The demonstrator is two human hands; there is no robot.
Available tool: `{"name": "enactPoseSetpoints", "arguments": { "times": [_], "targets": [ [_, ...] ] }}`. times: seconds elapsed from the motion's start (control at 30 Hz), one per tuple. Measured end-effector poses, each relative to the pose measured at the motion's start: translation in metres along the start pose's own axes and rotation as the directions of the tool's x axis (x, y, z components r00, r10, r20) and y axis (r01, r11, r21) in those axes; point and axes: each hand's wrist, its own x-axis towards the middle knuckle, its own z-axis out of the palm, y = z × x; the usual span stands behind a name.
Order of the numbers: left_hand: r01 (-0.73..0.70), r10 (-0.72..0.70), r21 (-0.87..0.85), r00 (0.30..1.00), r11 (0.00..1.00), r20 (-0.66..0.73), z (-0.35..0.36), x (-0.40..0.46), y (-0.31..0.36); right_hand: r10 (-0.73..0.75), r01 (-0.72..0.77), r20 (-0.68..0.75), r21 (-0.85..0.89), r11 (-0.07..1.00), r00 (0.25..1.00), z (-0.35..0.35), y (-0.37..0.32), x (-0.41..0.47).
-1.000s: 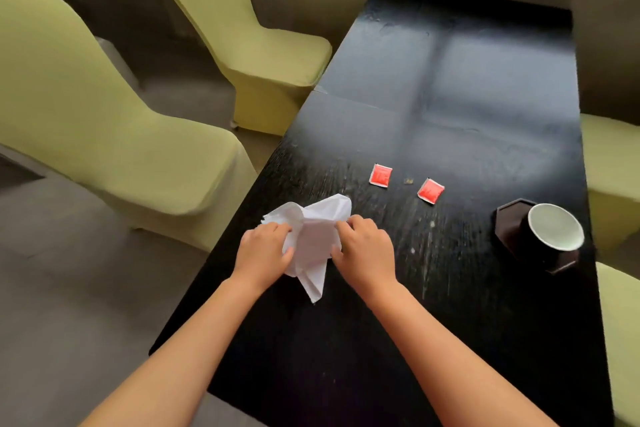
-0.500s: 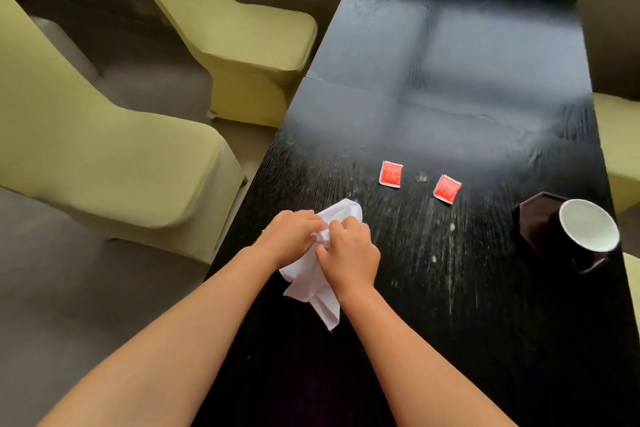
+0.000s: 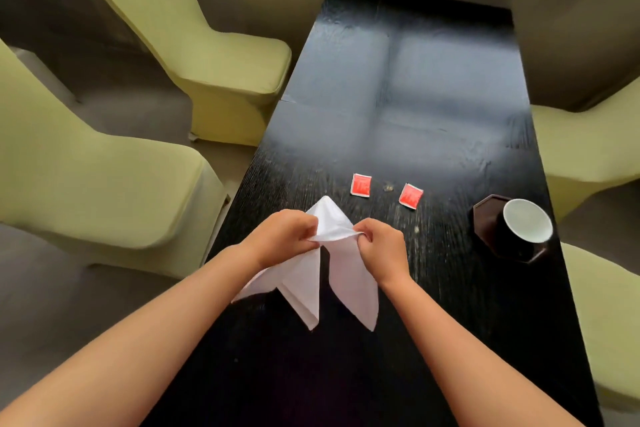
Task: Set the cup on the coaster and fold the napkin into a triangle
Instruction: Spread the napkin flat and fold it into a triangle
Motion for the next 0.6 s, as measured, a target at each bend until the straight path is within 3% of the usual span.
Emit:
{"name": "enactPoseSetpoints", "arguments": {
  "times": [0.17, 0.33, 0.5, 0.6],
  "targets": [
    [-0.015, 0.017, -0.095, 1.000, 0.995, 0.015, -0.055, -0.003, 0.030, -0.126, 0.131, -0.045, 0.118, 0.984, 0.991, -0.057, -0.007, 0.004],
    [-0.033, 0.034, 0.043, 0.999, 0.999, -0.029, -0.098, -0.002, 0.056, -0.234, 0.235, 0.026, -0.063, 0.970, 0.972, -0.106, 0.005, 0.006],
    [0.109, -0.111, 0.227, 0.994, 0.968, -0.006, -0.107, 0.003, 0.055, -0.241, 0.277, 0.151, -0.301, 0.913, 0.959, -0.152, 0.001, 0.022],
    [0.173, -0.149, 0.205, 0.981, 0.963, -0.125, -0.113, 0.010, 0.058, -0.263, 0.327, 0.204, -0.423, 0.845, 0.943, -0.179, -0.007, 0.026]
  ]
}}
